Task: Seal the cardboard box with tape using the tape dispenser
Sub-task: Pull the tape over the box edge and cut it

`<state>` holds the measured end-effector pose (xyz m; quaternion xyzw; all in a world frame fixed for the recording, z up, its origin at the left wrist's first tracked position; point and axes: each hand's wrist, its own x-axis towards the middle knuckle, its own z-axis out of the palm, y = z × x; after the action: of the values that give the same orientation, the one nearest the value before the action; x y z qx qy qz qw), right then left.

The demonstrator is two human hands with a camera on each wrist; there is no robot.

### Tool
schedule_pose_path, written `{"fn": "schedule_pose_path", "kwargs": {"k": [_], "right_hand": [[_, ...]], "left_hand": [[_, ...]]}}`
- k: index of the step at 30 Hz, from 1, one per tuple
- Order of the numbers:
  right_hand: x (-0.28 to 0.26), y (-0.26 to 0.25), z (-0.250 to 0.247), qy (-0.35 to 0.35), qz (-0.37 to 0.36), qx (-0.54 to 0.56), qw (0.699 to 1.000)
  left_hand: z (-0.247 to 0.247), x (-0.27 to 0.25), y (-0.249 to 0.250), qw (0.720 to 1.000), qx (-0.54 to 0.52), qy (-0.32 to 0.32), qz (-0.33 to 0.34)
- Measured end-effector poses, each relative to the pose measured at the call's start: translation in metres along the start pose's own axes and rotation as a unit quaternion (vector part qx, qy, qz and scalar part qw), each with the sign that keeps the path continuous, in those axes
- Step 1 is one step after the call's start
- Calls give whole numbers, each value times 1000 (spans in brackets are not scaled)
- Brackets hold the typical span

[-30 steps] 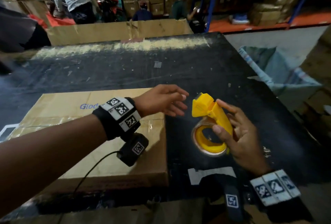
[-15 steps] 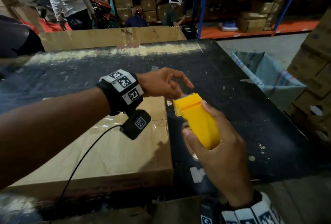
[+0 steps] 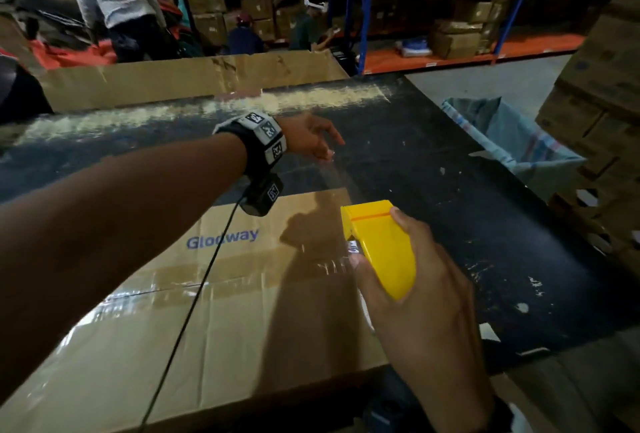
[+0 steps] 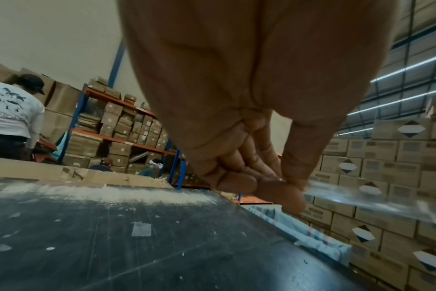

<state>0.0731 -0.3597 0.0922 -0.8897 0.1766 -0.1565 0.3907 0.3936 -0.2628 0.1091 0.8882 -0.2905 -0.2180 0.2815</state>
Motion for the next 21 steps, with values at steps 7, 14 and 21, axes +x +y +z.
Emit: {"fn": "schedule_pose_path", "kwargs": {"k": [7, 14, 21], "right_hand": [[11, -10, 26, -9, 52, -40, 998], [20, -15, 31, -32, 82, -56, 995], [24, -19, 34, -55, 99, -74, 991]], "left_hand": [[20, 35, -32, 999, 27, -23, -6], [33, 55, -47, 999, 6, -45, -17], [47, 59, -39, 984, 140, -111, -6]]}}
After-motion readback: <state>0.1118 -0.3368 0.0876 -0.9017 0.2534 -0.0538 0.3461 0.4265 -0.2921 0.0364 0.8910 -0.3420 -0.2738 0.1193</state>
